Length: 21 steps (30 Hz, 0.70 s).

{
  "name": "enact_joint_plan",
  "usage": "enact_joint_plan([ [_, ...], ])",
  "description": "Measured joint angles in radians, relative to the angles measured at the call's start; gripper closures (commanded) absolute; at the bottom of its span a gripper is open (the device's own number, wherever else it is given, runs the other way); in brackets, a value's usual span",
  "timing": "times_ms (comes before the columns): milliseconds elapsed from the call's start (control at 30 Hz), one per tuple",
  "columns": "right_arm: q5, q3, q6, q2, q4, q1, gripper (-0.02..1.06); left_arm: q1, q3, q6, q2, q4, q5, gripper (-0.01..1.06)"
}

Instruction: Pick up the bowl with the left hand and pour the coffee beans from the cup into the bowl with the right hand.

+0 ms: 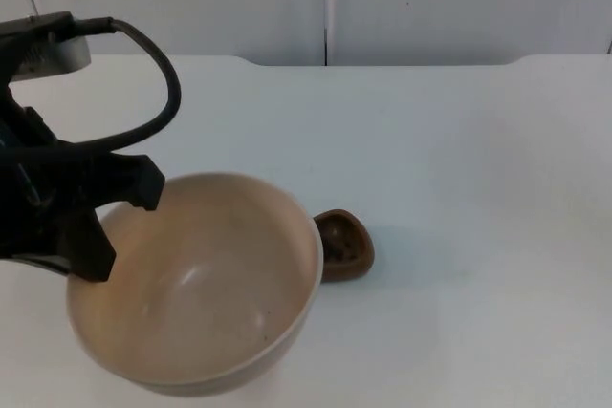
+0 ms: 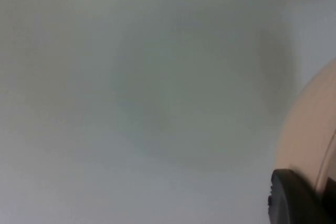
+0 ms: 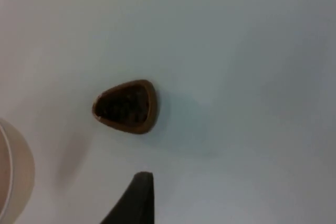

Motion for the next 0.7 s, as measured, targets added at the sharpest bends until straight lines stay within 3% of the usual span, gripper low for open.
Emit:
enact_joint_plan([
  [267, 0.009, -0.161, 0.139, 0.185, -0.14, 0.205, 0.0, -0.001, 0.0, 0.0, 0.0, 0.0, -0.006, 1.05],
  [400, 0.054, -0.284, 0.257, 0.322, -0.265, 0.316, 0.0, -0.001, 0.0, 0.0, 0.0, -0.002, -0.006, 1.05],
  [533, 0.114, -0.379, 0.35, 0.433, -0.372, 0.388, 0.0, -0.001, 0.0, 0.0, 0.0, -0.002, -0.006, 1.05],
  [700, 0.154, -0.488, 0.409, 0.551, -0.406, 0.417, 0.0, -0.001, 0.0, 0.0, 0.0, -0.002, -0.006, 1.05],
])
